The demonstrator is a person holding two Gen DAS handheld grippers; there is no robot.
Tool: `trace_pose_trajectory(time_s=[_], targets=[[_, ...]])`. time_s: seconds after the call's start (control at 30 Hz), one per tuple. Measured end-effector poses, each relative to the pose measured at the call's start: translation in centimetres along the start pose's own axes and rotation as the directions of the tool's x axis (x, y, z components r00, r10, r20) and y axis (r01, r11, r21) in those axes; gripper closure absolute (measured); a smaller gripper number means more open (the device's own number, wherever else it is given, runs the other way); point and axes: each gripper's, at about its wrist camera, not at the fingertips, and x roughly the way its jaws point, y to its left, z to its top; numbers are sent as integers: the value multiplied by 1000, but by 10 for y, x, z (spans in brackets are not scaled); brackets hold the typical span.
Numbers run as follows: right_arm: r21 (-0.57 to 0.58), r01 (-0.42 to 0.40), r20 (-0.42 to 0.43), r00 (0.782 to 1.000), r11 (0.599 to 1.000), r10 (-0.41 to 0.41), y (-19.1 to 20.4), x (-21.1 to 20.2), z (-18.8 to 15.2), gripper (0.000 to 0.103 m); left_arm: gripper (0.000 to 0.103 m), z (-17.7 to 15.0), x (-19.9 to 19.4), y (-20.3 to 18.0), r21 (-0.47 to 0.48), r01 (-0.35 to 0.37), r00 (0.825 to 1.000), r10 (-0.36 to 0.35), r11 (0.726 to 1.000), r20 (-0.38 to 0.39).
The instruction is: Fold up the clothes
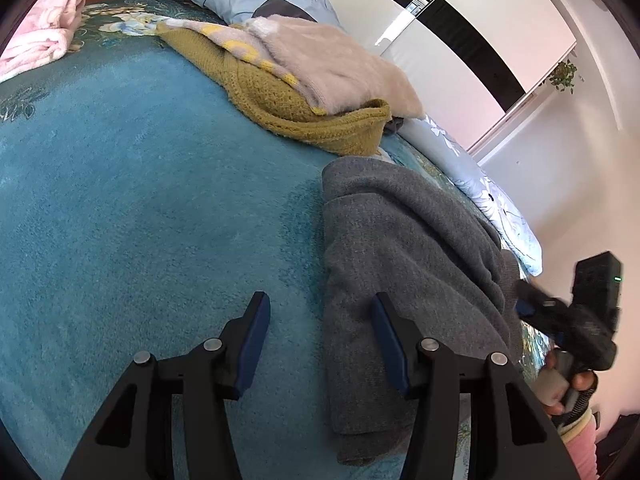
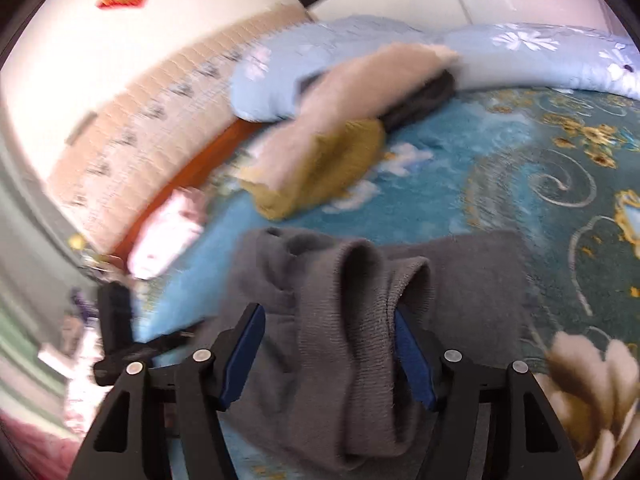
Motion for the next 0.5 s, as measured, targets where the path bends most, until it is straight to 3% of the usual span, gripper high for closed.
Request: trace_pose_trajectory(time_s=[0.03,0.13,0.2,0.27,0.5], targets=[[8,32,-19,999,999,-32,-4,7,0,38,49,0,0,0,1,0,1000,0,1000,0],[49,9,-26,1000,999,-8,-12,12,2,43,49,0,1,0,2,0,1000,0,1000,0],[48,-15,6,1000,999,14,-9,5,5,64,49,0,1,0,2,0,1000,0,1000,0],[35,-60,35,998,998,59,-6,-3,7,73,49,0,1,0,3,0,1000,0,1000,0],[67,-6,-3,1000,998,6,-12,11,6,74,49,0,0,0,3,2,1000,-2,1000,1]])
